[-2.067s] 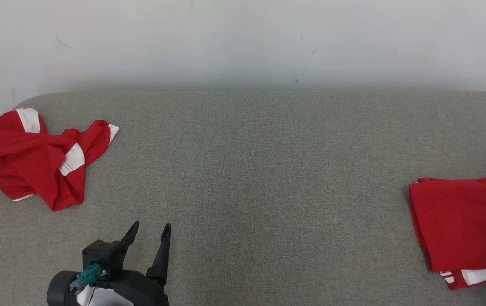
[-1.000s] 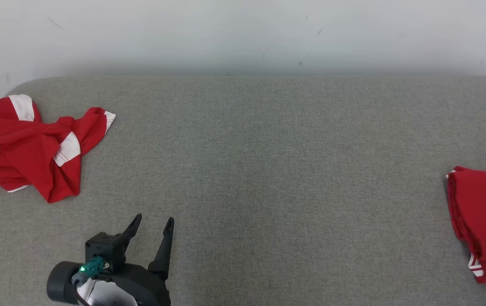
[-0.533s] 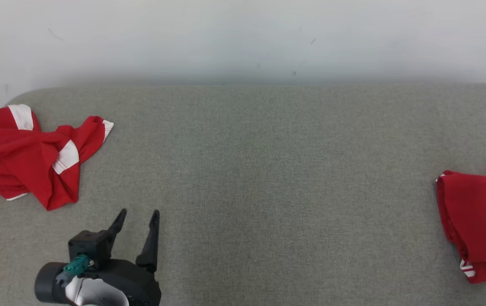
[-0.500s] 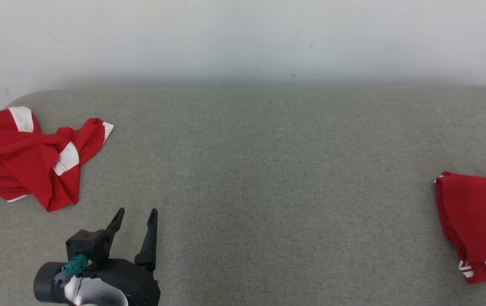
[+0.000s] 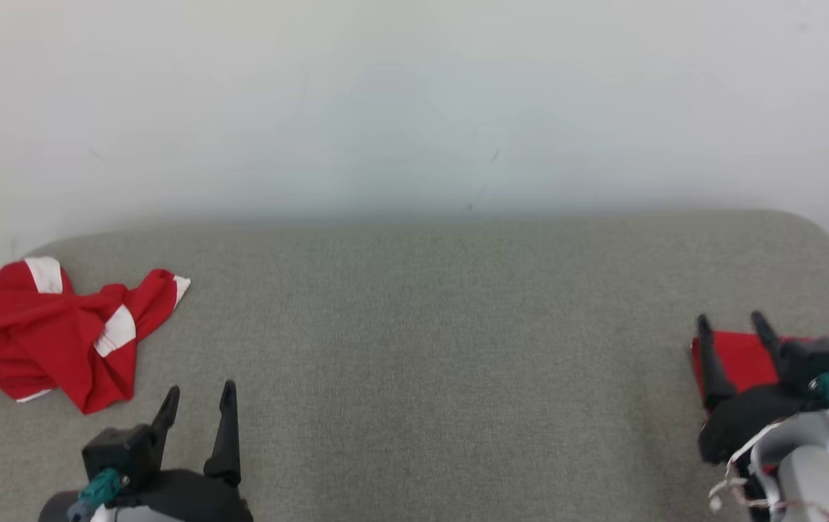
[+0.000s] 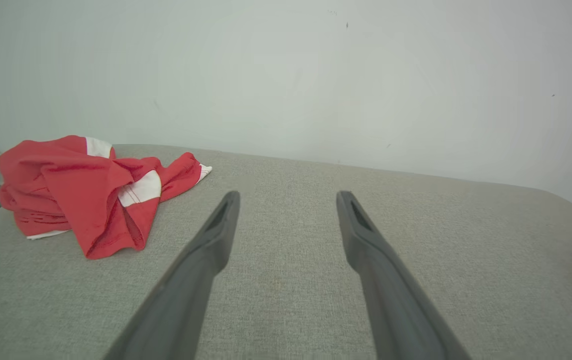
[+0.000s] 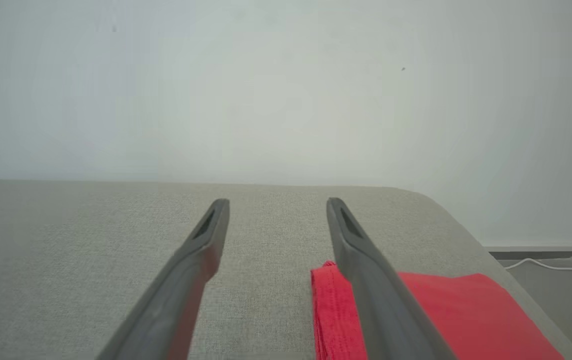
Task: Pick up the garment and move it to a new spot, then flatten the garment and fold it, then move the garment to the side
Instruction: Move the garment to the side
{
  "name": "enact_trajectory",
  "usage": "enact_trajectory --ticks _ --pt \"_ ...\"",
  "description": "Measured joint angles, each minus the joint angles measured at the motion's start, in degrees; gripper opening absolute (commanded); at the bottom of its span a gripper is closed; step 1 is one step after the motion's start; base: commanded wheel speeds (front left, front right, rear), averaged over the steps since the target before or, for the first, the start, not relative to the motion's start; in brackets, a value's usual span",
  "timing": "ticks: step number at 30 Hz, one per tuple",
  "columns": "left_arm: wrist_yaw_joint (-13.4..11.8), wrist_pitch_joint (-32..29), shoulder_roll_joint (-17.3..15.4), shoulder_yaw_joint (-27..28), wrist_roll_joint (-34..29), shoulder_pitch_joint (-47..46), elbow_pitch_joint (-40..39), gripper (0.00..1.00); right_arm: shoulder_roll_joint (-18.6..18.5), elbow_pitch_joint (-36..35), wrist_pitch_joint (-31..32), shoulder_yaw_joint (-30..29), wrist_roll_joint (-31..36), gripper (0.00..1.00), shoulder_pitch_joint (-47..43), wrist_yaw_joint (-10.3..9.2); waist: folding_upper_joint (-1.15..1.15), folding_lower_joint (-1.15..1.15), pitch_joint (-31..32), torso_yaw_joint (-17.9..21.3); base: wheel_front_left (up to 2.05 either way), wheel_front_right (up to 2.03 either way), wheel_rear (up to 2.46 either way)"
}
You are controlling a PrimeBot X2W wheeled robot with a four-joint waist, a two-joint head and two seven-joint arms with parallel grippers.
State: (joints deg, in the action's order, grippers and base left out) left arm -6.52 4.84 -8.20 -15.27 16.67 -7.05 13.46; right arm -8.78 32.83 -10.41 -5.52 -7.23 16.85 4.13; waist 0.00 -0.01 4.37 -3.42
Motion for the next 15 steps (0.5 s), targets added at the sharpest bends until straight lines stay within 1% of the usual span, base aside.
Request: enact_trajectory --ticks 4,7,13,15 --pt "0.0 0.1 -0.1 1.1 0.1 2.1 0.2 1.00 2.8 -3.0 -0.3 0.6 -1.2 1.00 -3.8 0.16 0.00 0.00 2.2 0.5 0.00 0.00 0.00" --pt "0.0 0.2 -0.2 1.3 0.1 2.5 0.1 1.00 4.2 -5.4 -0.3 0.6 -1.8 1.00 -6.7 0.15 0.00 0.00 3.6 0.7 0.00 0.00 0.00" --pt "0.0 0.2 -0.9 1.6 0.1 5.3 -0.1 1.00 5.0 -8.8 -0.4 1.1 -2.1 1.00 -10.6 -0.67 0.00 0.00 5.2 0.7 0.00 0.00 0.00" --pt "0.0 0.2 -0.9 1.6 0.1 5.6 0.0 1.00 5.1 -9.4 -0.3 1.0 -2.8 1.00 -11.7 -0.67 0.00 0.00 5.3 0.7 0.00 0.00 0.00"
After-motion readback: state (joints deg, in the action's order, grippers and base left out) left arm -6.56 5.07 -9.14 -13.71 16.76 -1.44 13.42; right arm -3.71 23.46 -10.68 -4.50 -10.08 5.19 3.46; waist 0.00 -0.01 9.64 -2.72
